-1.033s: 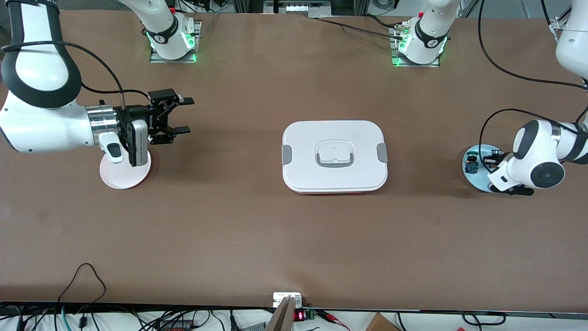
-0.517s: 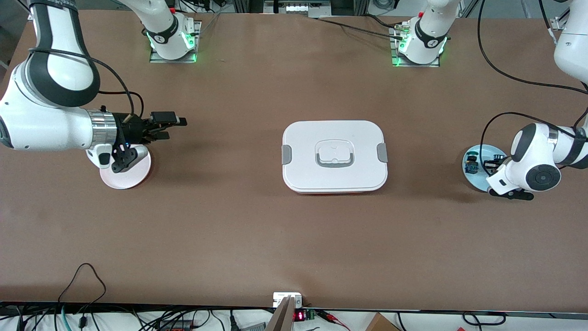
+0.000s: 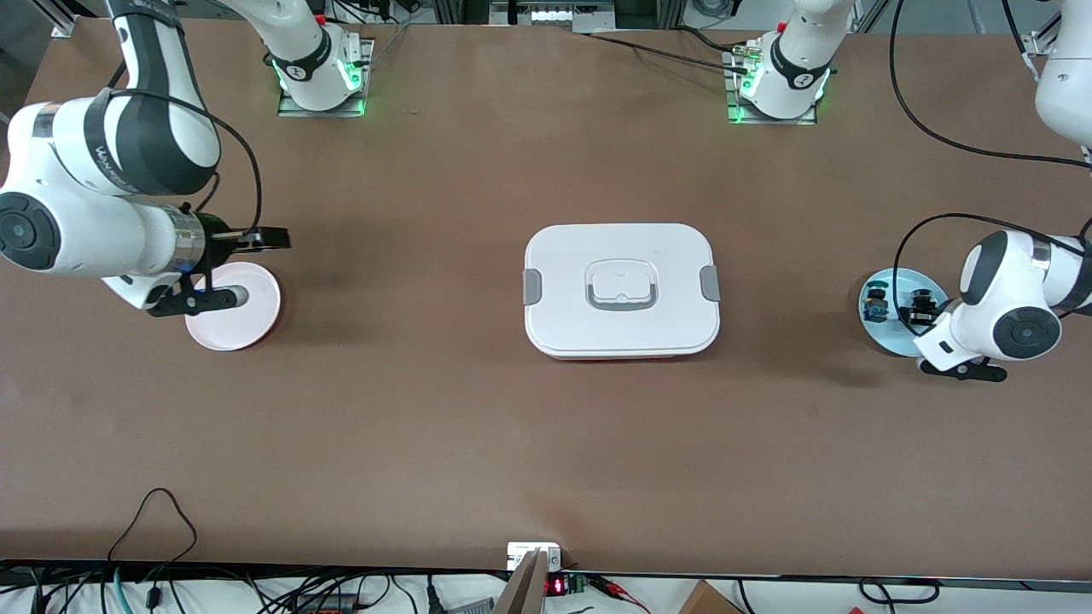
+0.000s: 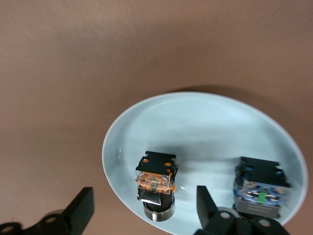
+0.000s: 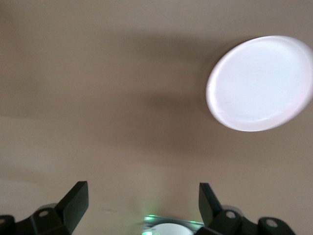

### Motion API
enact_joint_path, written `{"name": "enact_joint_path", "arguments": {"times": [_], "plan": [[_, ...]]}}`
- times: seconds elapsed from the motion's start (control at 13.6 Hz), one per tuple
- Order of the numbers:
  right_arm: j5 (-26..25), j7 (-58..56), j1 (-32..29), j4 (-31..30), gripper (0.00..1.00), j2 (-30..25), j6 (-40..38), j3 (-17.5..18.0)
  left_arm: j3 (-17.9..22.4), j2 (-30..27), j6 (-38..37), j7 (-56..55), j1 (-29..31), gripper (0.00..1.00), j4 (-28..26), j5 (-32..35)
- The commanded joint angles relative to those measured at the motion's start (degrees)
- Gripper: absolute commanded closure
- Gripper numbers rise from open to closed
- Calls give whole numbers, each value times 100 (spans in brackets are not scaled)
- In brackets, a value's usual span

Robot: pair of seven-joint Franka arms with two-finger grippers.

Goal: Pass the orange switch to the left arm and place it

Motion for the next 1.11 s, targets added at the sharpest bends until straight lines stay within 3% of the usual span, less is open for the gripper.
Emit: {"name": "enact_joint_path", "arguments": {"times": [0.0, 0.15, 0.3, 0.59, 0.74, 0.96, 1.03], "plan": [[-771, 106, -35, 297, 0, -74, -202, -10, -196, -348, -294, 168, 50, 0, 417, -641], [-844, 132, -358, 394, 0, -66, -63, -168, -213, -366, -591, 169, 15, 0, 988, -1178], [-416, 176, -553, 498, 0, -83, -8, -203, -519, -375, -1161, 169, 14, 0, 1393, -1277], [-290, 176, -588, 1393, 0, -84, -578, -388, -925, -384, -2016, 169, 41, 0, 1947, -1399], [-281, 176, -676, 1772, 0, -92, -712, -283, -925, -392, -2262, 169, 67, 0, 2246, -1794], [-289, 193, -1342, 1879, 0, -145, -545, 444, -986, -488, -2588, 169, 102, 0, 2546, -2103], [-307, 220, -1310, 1853, 0, -189, -562, 447, -996, -689, -2588, 186, 59, 0, 2520, -2182]]}}
